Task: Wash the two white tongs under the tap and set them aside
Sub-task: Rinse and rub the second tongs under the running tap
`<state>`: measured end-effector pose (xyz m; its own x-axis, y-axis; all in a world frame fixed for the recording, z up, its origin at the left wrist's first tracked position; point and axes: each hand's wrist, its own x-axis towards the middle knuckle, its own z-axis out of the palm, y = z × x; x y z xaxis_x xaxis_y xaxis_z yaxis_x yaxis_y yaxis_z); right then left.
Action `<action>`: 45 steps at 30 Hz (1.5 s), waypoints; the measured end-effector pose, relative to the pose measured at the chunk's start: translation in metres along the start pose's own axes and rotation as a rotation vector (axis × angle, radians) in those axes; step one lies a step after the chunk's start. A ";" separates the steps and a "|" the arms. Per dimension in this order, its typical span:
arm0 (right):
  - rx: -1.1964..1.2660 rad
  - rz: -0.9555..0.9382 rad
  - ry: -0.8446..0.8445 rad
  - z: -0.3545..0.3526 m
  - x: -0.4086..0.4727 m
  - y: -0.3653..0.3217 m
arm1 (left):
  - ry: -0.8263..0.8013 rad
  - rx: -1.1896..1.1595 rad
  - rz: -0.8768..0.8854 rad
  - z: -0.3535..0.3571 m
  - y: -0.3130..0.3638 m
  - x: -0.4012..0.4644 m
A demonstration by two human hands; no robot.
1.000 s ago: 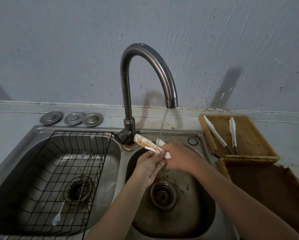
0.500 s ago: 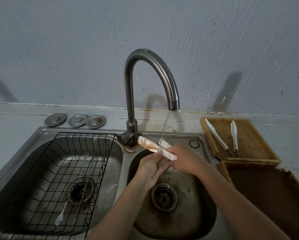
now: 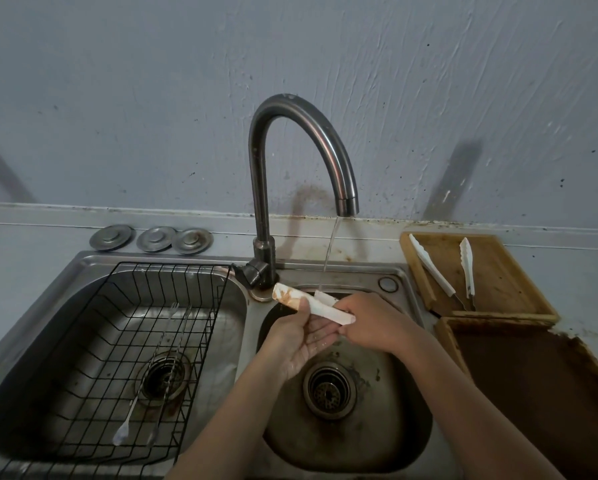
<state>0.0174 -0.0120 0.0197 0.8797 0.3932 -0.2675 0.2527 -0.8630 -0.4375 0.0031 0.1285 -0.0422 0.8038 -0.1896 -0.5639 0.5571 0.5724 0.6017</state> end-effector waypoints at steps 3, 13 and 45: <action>-0.047 0.017 0.011 0.001 -0.001 -0.003 | -0.041 0.068 -0.004 0.000 -0.002 -0.005; -0.024 0.040 0.026 -0.004 -0.004 0.000 | -0.014 0.021 0.005 0.007 -0.001 -0.007; 0.059 0.101 -0.175 -0.030 -0.030 0.037 | -0.033 0.219 -0.113 -0.018 0.008 0.005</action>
<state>0.0130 -0.0654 0.0375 0.8147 0.3594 -0.4550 0.1385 -0.8826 -0.4493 0.0076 0.1469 -0.0502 0.7384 -0.2703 -0.6178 0.6727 0.3600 0.6464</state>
